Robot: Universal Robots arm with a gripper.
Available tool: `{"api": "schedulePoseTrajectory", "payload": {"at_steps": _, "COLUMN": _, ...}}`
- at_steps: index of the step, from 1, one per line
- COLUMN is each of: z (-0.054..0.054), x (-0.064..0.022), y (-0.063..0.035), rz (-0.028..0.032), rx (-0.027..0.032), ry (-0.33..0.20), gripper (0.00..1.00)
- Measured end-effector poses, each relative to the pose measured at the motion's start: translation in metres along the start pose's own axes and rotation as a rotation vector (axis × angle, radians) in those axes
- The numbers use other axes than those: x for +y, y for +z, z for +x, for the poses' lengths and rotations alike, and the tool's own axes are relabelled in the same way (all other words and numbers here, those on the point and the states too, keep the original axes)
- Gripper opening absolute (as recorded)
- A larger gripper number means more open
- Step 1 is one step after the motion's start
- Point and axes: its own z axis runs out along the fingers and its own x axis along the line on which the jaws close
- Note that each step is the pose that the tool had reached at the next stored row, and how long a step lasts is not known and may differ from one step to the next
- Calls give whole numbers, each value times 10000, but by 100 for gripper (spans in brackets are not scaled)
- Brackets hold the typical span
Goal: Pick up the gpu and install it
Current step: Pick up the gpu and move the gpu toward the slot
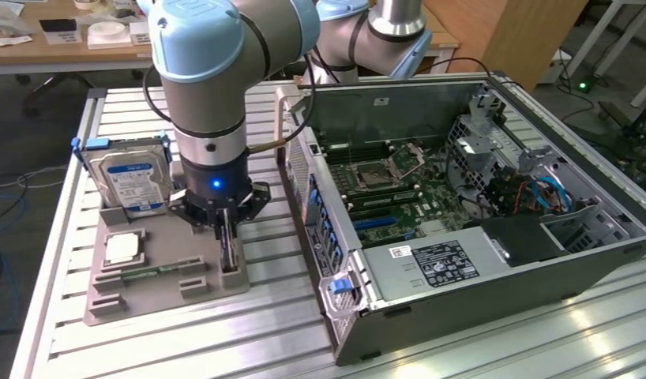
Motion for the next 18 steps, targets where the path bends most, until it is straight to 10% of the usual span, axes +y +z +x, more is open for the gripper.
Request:
{"api": "schedulePoseTrajectory", "payload": {"at_steps": 5, "z": 1, "x": 2, "y": -38, "rz": -10, "rx": 0, "ry": 1, "gripper": 28}}
{"api": "schedulePoseTrajectory", "payload": {"at_steps": 18, "z": 4, "x": 22, "y": -501, "rz": -18, "rx": 0, "ry": 0, "gripper": 28}}
